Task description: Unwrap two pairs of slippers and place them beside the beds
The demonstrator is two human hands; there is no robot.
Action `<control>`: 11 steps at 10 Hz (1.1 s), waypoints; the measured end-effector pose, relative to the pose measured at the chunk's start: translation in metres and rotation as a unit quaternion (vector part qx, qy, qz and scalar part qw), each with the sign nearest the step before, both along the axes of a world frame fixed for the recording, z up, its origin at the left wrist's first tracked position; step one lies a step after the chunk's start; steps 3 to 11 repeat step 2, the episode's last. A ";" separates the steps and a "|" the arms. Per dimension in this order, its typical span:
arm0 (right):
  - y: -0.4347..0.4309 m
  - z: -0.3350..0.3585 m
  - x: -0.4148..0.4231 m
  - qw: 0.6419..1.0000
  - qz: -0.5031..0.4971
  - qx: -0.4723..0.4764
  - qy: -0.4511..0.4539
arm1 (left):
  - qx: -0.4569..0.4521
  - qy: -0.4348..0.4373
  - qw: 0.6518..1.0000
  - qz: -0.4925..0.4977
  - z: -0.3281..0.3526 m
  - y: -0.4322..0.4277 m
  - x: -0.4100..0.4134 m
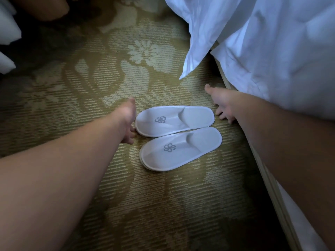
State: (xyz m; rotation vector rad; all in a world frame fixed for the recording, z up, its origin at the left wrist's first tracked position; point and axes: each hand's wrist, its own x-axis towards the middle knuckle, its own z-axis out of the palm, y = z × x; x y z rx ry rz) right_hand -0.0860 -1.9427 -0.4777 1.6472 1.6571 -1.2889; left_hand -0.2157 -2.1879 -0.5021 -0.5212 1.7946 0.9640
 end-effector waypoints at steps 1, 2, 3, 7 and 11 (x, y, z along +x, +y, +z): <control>-0.005 0.004 0.011 1.000 -0.008 -0.014 -0.010 | -0.008 0.010 1.000 -0.014 0.004 -0.007 0.015; -0.011 0.003 0.025 0.999 -0.026 -0.040 -0.009 | -0.003 -0.005 0.999 -0.036 0.004 -0.018 0.035; -0.011 0.003 0.025 0.999 -0.026 -0.040 -0.009 | -0.003 -0.005 0.999 -0.036 0.004 -0.018 0.035; -0.011 0.003 0.025 0.999 -0.026 -0.040 -0.009 | -0.003 -0.005 0.999 -0.036 0.004 -0.018 0.035; -0.011 0.003 0.025 0.999 -0.026 -0.040 -0.009 | -0.003 -0.005 0.999 -0.036 0.004 -0.018 0.035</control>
